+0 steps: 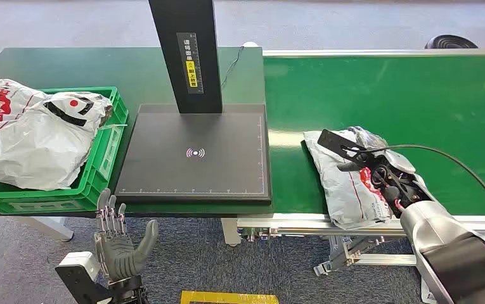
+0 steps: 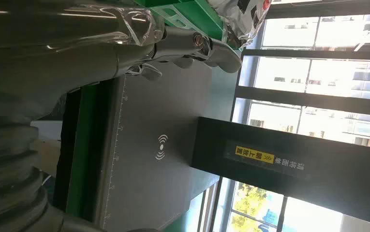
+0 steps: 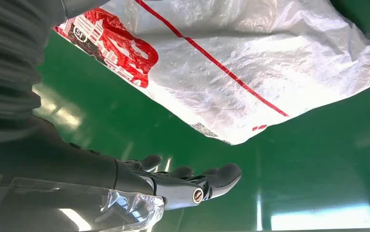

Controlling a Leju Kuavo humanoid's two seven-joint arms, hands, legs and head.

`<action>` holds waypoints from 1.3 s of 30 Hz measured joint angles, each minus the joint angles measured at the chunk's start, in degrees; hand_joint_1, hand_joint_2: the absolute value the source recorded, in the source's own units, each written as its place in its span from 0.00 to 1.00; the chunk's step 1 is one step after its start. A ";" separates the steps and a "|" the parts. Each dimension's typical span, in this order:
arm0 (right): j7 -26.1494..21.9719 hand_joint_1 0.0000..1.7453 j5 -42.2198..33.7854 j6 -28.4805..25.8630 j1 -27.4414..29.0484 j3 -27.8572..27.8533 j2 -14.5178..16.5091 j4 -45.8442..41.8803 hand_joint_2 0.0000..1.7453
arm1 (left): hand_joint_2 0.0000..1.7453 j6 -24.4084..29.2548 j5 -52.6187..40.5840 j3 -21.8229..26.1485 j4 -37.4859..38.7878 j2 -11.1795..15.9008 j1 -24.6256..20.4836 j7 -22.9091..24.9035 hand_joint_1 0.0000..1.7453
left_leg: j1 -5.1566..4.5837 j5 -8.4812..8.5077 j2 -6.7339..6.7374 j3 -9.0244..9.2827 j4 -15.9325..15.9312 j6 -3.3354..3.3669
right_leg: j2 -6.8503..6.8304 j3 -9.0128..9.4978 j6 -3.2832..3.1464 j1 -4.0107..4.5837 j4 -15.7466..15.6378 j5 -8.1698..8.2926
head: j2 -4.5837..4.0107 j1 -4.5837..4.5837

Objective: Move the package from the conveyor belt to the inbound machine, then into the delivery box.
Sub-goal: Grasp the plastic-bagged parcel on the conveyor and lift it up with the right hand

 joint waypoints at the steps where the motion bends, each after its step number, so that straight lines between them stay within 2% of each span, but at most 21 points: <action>1: 0.00 0.00 0.00 0.00 0.00 0.00 -0.01 0.00 1.00 | 1.00 0.00 0.00 0.00 0.00 0.00 0.00 0.00 0.00 | 0.00 0.00 0.00 0.00 0.00 0.00 | 0.00 0.00 0.00 0.00 0.00 0.00 | 0.00 0.00; 17: -0.54 0.00 -0.79 0.01 0.31 -0.06 -0.01 0.04 1.00 | 1.00 -0.02 0.03 -0.02 0.00 -0.01 -0.01 0.00 0.00 | 0.01 0.00 0.00 0.01 -0.01 0.00 | 0.00 0.01 0.00 0.01 0.00 -0.01 | 0.00 -0.01; 21: -3.30 0.00 -6.20 -1.50 4.42 -0.52 2.47 0.81 1.00 | 1.00 -0.09 0.17 -0.16 0.06 -0.04 -0.19 0.00 0.00 | 0.06 -0.04 0.03 0.08 -0.02 -0.02 | 0.01 0.06 0.00 0.05 0.00 -0.04 | 0.00 0.00; 26: -3.19 0.00 -7.83 -3.77 10.71 -0.23 5.70 0.85 1.00 | 1.00 -0.09 0.16 -0.26 0.09 -0.05 -0.28 0.00 0.00 | 0.05 -0.03 -0.02 -0.03 -0.02 -0.01 | -0.03 -0.02 0.03 0.05 0.00 -0.07 | 0.00 -0.03; 39: -2.62 0.00 -7.33 -1.71 11.25 -0.25 7.87 0.85 1.00 | 1.00 0.52 0.16 -0.26 0.09 -0.04 -0.28 0.00 0.00 | 0.03 -0.03 0.03 0.07 -0.02 -0.01 | 0.00 0.03 0.03 0.03 0.00 -0.06 | 0.00 -0.02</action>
